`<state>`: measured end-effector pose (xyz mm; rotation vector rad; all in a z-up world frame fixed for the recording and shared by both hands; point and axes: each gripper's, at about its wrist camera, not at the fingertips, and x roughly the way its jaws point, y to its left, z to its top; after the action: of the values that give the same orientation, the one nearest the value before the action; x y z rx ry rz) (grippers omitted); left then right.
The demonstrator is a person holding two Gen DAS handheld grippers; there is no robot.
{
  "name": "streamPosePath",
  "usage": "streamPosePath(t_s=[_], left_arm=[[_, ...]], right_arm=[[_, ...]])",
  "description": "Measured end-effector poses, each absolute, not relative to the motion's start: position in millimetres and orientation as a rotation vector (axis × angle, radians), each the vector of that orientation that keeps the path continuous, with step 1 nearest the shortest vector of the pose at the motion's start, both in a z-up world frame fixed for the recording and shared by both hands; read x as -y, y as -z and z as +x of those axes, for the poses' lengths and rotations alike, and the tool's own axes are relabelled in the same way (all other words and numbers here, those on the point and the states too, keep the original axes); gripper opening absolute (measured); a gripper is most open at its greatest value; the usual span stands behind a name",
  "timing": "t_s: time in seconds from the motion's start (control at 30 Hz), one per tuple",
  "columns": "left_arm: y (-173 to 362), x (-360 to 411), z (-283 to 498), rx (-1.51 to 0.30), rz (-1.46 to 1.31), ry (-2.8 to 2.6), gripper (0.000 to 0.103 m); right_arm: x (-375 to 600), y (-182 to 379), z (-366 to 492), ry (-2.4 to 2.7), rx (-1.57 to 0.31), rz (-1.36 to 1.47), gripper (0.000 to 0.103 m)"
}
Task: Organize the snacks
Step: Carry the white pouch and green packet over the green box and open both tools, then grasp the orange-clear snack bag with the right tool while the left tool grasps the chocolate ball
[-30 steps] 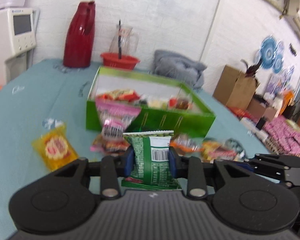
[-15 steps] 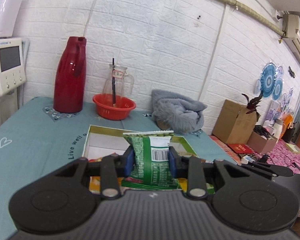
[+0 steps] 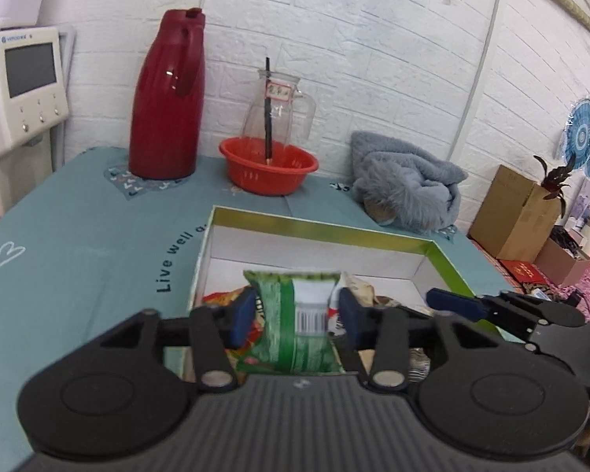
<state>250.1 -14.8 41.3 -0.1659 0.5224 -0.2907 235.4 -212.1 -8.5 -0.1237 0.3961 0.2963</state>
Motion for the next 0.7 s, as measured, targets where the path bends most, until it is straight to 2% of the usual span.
streamPosePath(t_s=[0.03, 0.07, 0.7], left_arm=[[-41, 14, 247, -0.491, -0.150, 0.261, 0.079], [-42, 15, 245, -0.473, -0.134, 0.229, 0.097], [-75, 23, 197, -0.429, -0.071, 0.163, 0.096]], right_arm=[[212, 8, 234, -0.293, -0.390, -0.131, 0.096], [213, 7, 232, -0.289, -0.379, -0.133, 0.103], [225, -12, 177, -0.319, -0.359, -0.097, 0.103]])
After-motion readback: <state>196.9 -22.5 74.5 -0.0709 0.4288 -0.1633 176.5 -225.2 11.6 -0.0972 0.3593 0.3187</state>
